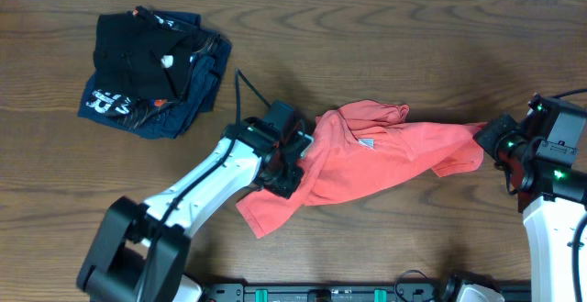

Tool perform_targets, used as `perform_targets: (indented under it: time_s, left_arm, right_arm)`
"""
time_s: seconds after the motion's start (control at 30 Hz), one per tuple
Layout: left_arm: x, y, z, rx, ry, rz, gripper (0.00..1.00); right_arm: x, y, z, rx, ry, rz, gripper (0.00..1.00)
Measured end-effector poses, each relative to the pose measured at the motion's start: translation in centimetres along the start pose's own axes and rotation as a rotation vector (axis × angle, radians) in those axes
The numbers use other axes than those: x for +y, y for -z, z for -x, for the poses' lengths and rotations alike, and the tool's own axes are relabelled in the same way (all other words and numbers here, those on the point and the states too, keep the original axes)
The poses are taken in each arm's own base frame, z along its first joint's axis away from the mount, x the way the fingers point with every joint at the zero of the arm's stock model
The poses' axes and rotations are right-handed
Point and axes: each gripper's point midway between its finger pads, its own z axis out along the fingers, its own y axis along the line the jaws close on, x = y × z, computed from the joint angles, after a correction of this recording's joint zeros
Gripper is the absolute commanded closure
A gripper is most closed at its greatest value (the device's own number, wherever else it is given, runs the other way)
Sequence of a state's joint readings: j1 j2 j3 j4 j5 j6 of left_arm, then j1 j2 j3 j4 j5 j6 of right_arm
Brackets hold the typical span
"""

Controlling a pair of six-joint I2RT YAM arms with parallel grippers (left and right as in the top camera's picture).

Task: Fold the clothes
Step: 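Release the left gripper and lift it away toward the navy stack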

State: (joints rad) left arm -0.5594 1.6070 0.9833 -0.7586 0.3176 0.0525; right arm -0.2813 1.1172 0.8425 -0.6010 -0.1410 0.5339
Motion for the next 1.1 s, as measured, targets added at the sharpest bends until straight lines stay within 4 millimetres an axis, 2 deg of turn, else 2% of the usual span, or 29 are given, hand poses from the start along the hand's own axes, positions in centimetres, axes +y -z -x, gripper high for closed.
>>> perform_targets:
  time_s: [0.1, 0.2, 0.3, 0.4, 0.47, 0.57, 0.63, 0.77, 0.87, 0.93, 0.97, 1.0, 1.03, 1.1]
  left_arm:
    - [0.3, 2.6, 0.1, -0.031, -0.007, 0.057, 0.94]
    - [0.9, 7.0, 1.6, -0.154, -0.025, 0.148, 0.94]
    - [2.2, 12.2, 2.8, -0.314, -0.014, 0.274, 0.94]
    - [3.4, 17.0, 3.0, -0.454, 0.016, 0.372, 0.94]
    - [3.8, 19.9, 2.9, -0.54, 0.035, 0.411, 0.94]
    - [3.3, 24.7, 2.6, -0.682, 0.039, 0.443, 0.94]
    - [2.4, 28.5, 2.4, -0.79, 0.024, 0.458, 0.94]
    - [0.2, 37.4, 1.2, -1.032, -0.029, 0.49, 0.94]
    - [-1.5, 44.7, -0.8, -1.221, -0.047, 0.527, 0.94]
    - [-2.5, 48.5, -2.7, -1.319, -0.05, 0.54, 0.94]
    - [-3.0, 50.0, -3.8, -1.356, -0.054, 0.541, 0.94]
    - [-3.2, 50.6, -4.7, -1.365, -0.057, 0.54, 0.94]
    - [-3.5, 50.7, -5.7, -1.362, -0.062, 0.532, 0.92]
    - [-3.7, 49.6, -6.5, -1.316, -0.075, 0.507, 0.83]
  right_arm:
    - [0.0, 0.0, 0.1, -0.003, 0.014, 0.002, 0.99]
    - [0.1, 0.0, 0.2, -0.01, 0.039, 0.006, 0.99]
    - [0.2, 0.1, 0.3, -0.009, 0.064, 0.004, 0.99]
    - [0.7, 0.8, 0.9, -0.017, 0.085, 0.009, 0.99]
    - [1.5, 1.7, 2.1, -0.043, 0.098, 0.023, 0.99]
    - [3.2, 4.2, 4.6, -0.093, 0.113, 0.045, 0.99]
    - [4.2, 6.6, 6.8, -0.147, 0.12, 0.058, 0.99]
    - [5.7, 12.0, 10.6, -0.249, 0.117, 0.073, 0.99]
    - [6.2, 16.6, 13.0, -0.332, 0.102, 0.073, 0.99]
    - [6.5, 19.3, 14.0, -0.373, 0.094, 0.073, 0.99]
    - [6.7, 20.5, 14.2, -0.388, 0.093, 0.076, 0.99]
    - [6.8, 21.1, 14.2, -0.393, 0.093, 0.077, 0.99]
    - [7.0, 21.8, 14.1, -0.397, 0.094, 0.081, 0.99]
    - [6.9, 21.9, 13.7, -0.382, 0.092, 0.078, 0.99]
